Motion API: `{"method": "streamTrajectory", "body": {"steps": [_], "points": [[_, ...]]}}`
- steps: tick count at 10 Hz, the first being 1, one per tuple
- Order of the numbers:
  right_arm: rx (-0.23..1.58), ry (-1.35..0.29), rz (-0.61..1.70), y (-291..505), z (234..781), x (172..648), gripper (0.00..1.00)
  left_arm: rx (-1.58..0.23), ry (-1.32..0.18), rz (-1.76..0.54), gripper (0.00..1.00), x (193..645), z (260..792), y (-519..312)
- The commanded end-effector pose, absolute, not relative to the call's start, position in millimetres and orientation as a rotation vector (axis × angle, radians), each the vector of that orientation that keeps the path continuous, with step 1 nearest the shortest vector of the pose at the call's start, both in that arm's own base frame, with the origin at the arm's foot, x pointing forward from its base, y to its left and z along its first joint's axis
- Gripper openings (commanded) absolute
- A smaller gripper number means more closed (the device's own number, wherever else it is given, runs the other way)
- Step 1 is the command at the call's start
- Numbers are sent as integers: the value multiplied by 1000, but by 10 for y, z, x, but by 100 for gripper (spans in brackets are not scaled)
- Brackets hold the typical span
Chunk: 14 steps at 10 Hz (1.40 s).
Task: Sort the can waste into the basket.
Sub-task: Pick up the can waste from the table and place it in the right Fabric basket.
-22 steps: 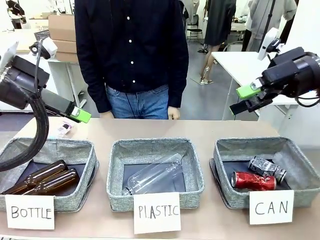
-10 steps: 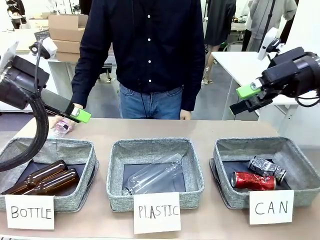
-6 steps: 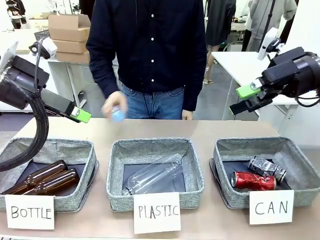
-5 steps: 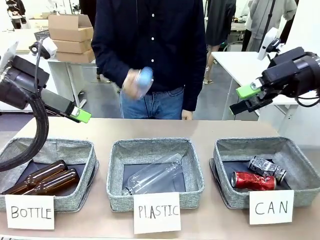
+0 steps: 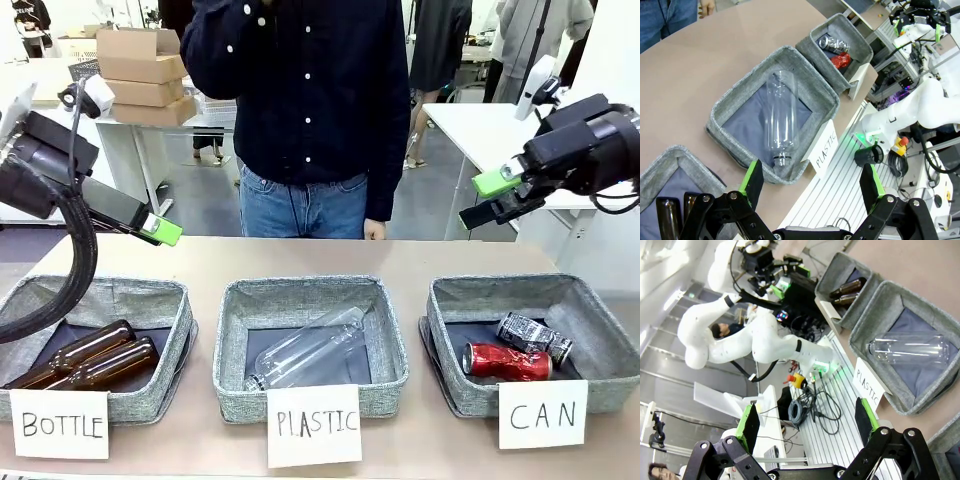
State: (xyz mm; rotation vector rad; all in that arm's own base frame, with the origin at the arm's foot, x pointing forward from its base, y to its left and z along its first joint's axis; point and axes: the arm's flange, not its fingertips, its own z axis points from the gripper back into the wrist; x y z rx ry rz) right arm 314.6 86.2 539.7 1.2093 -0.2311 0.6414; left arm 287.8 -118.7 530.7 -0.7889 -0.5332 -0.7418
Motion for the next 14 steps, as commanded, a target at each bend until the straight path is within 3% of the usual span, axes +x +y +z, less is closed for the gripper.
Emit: {"method": "streamTrajectory", "body": {"steps": [1,14], "points": [[1204,-240,669,837,5405,3165,100,-803,-546,-736,100,2904,5322,-1181],[1204,-240,669,837,5405,3165,100,-803,-546,-736,100,2904,5322,-1181]]}}
